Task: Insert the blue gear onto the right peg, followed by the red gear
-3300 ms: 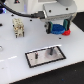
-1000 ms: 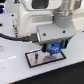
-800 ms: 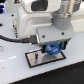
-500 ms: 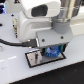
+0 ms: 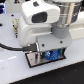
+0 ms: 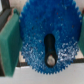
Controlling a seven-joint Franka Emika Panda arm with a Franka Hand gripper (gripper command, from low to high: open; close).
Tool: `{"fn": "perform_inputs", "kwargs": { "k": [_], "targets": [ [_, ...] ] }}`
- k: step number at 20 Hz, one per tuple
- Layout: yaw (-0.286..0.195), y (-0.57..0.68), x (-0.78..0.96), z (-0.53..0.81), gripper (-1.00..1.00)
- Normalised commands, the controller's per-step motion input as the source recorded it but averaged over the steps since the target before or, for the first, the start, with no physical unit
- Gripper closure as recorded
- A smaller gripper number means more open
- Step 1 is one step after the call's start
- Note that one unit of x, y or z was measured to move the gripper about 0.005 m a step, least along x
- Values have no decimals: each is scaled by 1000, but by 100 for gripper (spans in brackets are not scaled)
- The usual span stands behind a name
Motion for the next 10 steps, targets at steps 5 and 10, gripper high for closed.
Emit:
{"fn": "perform_inputs", "kwargs": {
  "k": [5,10],
  "targets": [
    [0,88,0,155,-100],
    [0,86,-91,387,-100]
  ]
}}
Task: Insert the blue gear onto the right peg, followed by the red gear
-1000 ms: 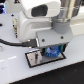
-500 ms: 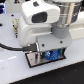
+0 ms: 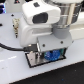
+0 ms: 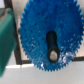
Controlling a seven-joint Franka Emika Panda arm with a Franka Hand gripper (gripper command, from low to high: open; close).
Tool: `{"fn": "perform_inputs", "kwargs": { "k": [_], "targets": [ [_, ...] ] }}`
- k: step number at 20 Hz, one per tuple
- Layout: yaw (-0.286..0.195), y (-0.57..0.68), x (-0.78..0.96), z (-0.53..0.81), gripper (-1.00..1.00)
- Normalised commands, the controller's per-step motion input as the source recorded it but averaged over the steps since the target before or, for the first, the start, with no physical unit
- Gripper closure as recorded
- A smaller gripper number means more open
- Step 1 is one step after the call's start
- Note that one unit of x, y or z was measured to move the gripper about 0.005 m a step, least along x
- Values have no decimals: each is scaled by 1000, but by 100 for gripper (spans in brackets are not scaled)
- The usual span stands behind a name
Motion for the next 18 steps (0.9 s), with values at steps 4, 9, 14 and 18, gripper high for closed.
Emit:
{"fn": "perform_inputs", "kwargs": {
  "k": [4,9,14,18],
  "targets": [
    [0,62,-196,408,-100],
    [0,198,-429,328,-100],
    [0,294,-535,180,-100],
    [0,449,-550,27,-100]
  ]
}}
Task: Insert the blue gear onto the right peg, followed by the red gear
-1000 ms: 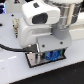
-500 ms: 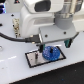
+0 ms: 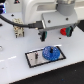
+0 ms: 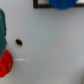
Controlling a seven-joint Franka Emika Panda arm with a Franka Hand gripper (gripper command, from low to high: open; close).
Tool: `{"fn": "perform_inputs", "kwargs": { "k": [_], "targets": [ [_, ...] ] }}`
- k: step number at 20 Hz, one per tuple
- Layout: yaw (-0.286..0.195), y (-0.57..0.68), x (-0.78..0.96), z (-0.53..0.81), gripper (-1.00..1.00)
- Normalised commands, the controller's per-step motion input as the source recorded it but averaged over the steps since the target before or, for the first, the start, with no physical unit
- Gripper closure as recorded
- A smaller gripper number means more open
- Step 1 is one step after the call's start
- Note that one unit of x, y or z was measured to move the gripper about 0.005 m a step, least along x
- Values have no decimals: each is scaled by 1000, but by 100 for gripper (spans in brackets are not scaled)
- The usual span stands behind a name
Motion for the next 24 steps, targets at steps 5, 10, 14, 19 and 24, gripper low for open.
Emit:
{"fn": "perform_inputs", "kwargs": {
  "k": [5,10,14,19,24],
  "targets": [
    [0,521,-563,11,-100],
    [0,483,-512,-13,-100],
    [0,496,-365,-21,-100],
    [0,497,-283,-60,-100],
    [0,287,-226,-268,-100]
  ]
}}
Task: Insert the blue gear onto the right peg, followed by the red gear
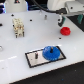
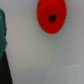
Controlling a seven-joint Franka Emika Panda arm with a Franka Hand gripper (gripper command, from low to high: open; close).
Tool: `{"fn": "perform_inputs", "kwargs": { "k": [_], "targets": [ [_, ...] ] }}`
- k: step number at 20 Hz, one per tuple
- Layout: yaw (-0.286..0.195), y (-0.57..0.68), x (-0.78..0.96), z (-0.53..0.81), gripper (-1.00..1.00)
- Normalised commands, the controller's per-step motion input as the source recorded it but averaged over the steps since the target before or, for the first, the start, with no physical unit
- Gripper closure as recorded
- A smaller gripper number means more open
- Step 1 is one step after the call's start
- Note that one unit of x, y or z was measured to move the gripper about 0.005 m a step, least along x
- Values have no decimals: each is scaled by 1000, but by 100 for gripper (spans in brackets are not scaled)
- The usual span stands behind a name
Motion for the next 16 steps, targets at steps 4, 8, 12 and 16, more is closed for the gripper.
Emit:
{"fn": "perform_inputs", "kwargs": {
  "k": [4,8,12,16],
  "targets": [
    [0,25,-82,-384,-100],
    [0,2,-35,-348,-100],
    [0,-164,-79,-171,-100],
    [0,-97,-102,-14,-100]
  ]
}}
